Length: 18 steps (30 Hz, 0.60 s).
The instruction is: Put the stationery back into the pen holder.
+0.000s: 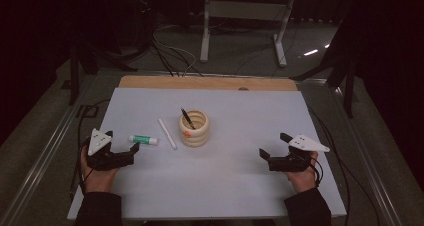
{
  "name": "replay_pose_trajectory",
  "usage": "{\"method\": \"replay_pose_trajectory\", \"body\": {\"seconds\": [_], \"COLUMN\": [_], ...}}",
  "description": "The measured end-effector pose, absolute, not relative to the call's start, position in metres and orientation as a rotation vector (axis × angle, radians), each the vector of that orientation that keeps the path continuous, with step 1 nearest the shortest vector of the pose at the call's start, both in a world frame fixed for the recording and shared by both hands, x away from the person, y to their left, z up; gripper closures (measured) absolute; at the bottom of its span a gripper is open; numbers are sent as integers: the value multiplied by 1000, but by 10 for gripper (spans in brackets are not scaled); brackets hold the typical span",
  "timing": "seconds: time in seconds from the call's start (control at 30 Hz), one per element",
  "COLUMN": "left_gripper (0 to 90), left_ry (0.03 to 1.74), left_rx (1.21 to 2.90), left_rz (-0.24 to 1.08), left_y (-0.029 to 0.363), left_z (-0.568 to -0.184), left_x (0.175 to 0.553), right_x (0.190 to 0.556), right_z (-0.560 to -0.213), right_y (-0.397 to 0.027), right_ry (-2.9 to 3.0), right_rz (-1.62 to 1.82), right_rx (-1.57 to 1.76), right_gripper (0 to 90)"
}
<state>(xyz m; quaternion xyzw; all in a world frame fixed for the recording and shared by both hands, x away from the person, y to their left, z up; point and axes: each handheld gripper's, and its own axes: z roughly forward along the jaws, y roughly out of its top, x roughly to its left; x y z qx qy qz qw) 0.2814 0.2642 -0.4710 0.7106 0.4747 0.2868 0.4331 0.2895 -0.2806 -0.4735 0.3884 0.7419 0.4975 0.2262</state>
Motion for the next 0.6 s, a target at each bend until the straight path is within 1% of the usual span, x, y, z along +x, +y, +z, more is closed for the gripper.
{"method": "replay_pose_trajectory", "body": {"seconds": [0.3, 0.6], "left_gripper": [2, 2], "left_ry": [1155, 1091], "left_rx": [1843, 1959], "left_rz": [670, 614], "left_y": [269, 264], "left_z": [-463, -453], "left_x": [290, 305], "right_x": [289, 288], "right_z": [-473, -474], "right_y": [-284, -285], "right_ry": [2041, 2036], "right_rz": [1386, 1398], "right_rx": [1089, 1097], "right_gripper": [0, 0]}}
